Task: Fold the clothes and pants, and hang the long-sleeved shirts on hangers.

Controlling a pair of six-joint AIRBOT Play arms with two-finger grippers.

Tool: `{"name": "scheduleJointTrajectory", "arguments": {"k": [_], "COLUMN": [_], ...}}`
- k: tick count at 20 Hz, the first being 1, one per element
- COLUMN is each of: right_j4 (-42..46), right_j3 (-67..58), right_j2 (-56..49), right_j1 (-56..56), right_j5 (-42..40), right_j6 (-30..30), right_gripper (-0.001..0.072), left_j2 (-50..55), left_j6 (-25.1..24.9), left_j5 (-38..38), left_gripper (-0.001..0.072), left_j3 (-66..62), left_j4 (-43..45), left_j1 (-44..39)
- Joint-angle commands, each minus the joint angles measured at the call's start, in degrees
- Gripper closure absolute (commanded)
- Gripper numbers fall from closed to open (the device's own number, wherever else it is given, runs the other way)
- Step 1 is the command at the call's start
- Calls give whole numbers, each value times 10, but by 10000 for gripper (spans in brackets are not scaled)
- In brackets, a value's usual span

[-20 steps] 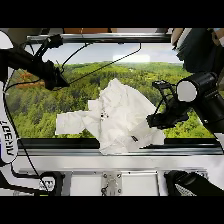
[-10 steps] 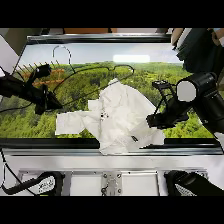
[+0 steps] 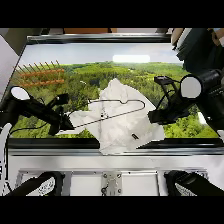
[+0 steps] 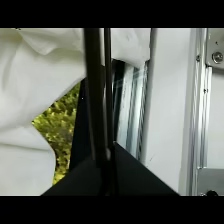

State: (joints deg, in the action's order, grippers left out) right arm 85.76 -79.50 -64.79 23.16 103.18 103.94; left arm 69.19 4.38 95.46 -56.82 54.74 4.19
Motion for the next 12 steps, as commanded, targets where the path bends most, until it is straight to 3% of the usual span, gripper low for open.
{"name": "scheduleJointTrajectory", "arguments": {"k": [1,10,12], "right_j4": [2,-3,-3], "right_j3": [-31,-50,-51], "right_j2": [0,0,0], "right_j1": [-29,-34,-34], "right_j5": [-9,21,23], "right_j6": [-4,-7,-7], "right_gripper": [700,700,700], "left_j2": [-4,0,17], "left_j6": [-12,21,25], "left_j5": [-23,-152,-146], "left_gripper": [697,697,697], "left_j3": [46,50,30], "left_j4": [10,6,5], "left_j1": [-48,-144,-150]}}
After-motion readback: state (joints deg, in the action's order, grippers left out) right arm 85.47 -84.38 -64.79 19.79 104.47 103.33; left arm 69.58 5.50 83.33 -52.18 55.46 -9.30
